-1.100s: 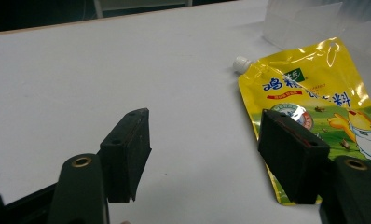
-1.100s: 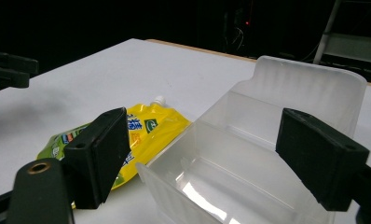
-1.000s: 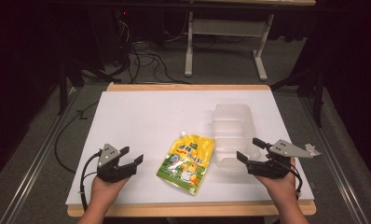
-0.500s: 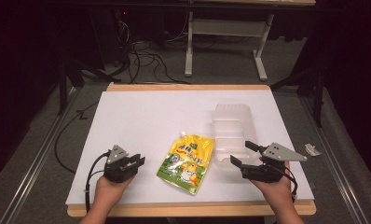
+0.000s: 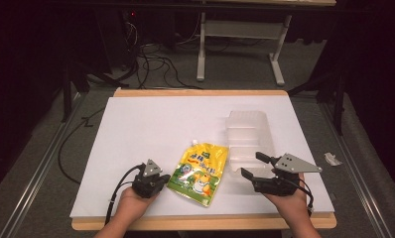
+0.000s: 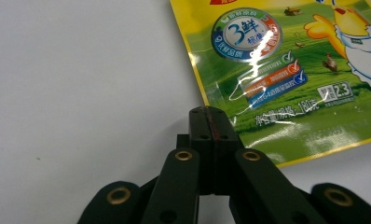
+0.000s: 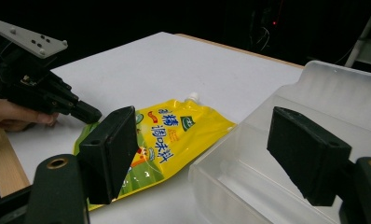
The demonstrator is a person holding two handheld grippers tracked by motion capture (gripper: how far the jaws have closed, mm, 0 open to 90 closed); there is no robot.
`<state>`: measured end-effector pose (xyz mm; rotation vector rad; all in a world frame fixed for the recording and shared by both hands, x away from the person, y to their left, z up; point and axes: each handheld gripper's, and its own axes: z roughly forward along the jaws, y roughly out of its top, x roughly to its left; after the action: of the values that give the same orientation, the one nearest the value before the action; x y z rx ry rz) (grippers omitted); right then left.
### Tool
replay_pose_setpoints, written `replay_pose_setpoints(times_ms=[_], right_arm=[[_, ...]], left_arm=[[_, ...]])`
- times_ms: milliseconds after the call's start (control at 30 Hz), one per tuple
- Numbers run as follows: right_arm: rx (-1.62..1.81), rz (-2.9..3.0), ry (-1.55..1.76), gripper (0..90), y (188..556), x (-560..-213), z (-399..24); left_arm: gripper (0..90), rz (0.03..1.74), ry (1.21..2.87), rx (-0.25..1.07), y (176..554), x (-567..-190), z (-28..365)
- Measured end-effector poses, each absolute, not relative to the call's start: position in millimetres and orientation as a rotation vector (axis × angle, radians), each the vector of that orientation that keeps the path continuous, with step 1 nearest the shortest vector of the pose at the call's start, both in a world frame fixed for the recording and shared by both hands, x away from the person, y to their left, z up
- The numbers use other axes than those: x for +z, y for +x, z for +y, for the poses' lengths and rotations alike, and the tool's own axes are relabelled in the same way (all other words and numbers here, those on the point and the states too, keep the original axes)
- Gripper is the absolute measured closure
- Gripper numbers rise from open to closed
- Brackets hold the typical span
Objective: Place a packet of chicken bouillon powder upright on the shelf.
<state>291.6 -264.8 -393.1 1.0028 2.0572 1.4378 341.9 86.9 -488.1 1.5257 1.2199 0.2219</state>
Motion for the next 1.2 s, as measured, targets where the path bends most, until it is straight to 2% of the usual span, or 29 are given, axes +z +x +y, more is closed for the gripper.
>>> replay_pose_setpoints(times_ms=[300,400,433,467,633,700,733,867,1000,1033,1133,1200], right_arm=[[1.438,2.068,0.996,26.1,292,-394,-262],[1.431,2.077,0.977,26.5,292,-395,-260],[1.427,2.081,0.975,26.6,292,-395,-259],[1.427,2.082,0.975,26.7,292,-396,-259],[1.424,2.081,0.977,27.1,291,-396,-259],[1.425,2.077,0.977,27.3,291,-395,-259],[1.425,2.077,0.977,27.3,291,-395,-259],[1.432,2.070,0.985,27.5,291,-394,-261],[1.431,2.071,0.987,27.6,292,-395,-262],[1.431,2.072,0.990,27.5,292,-395,-262],[1.435,2.071,0.986,27.6,292,-396,-262],[1.435,2.071,0.997,27.6,292,-396,-263]], left_arm=[[90.0,1.213,1.531,0.153,327,-487,85],[90.0,1.190,1.552,0.093,318,-486,78],[90.0,1.132,1.629,0.064,315,-486,80],[90.0,1.156,1.554,0.048,312,-486,71],[90.0,1.137,1.591,0.041,306,-484,65],[90.0,1.168,1.532,0.065,315,-480,70],[88.1,1.168,1.532,0.065,315,-480,70],[77.2,1.279,1.328,0.109,345,-471,83],[66.3,1.299,1.300,0.133,366,-469,87],[63.2,1.328,1.233,0.113,371,-467,82],[58.4,1.331,1.210,0.106,381,-466,78],[51.7,1.339,1.179,0.080,392,-464,71]])
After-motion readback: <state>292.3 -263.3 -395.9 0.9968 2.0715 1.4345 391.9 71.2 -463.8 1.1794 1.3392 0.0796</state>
